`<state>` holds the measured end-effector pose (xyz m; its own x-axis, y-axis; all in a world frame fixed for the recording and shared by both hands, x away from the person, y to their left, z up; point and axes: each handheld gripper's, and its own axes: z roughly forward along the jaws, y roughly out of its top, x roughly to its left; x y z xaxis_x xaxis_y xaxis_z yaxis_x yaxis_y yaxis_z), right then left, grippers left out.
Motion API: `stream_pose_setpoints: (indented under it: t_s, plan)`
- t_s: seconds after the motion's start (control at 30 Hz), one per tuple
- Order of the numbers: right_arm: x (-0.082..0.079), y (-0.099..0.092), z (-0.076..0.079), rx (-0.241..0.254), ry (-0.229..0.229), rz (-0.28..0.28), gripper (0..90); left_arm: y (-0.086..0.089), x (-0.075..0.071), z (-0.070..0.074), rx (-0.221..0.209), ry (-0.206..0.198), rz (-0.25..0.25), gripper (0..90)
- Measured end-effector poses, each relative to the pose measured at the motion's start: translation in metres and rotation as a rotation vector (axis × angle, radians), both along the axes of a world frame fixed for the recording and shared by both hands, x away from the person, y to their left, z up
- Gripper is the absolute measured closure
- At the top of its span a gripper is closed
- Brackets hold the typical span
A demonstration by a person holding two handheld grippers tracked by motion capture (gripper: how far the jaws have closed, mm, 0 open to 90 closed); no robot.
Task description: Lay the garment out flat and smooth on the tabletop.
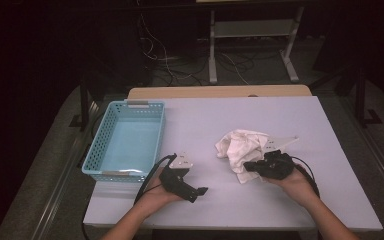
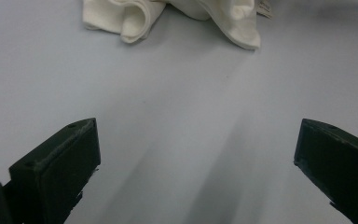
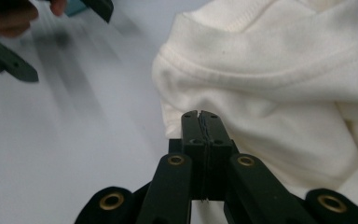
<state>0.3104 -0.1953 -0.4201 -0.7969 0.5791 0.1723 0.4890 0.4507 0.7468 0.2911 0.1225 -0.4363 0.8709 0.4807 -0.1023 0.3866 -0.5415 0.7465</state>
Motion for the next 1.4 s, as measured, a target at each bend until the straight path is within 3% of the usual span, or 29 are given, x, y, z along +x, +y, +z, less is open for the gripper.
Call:
stream_pose_setpoints:
  t_s: [0.23,0.67,0.87,1.4]
  plan:
    - [0.015,0.017,0.013,0.027,-0.048,0.006,88.6,0.0,0.0,0.0,-0.002,-0.001,-0.001,0.0]
    - [0.052,0.028,0.034,0.088,-0.11,-0.06,88.6,0.0,0.001,0.0,-0.001,0.001,0.001,0.0]
    - [0.07,0.034,0.038,0.054,-0.127,-0.091,88.5,0.001,0.001,0.0,0.001,0.003,0.0,0.0]
    - [0.113,0.042,0.03,-0.003,-0.081,-0.166,88.4,0.0,0.001,-0.001,0.0,0.005,-0.003,0.0]
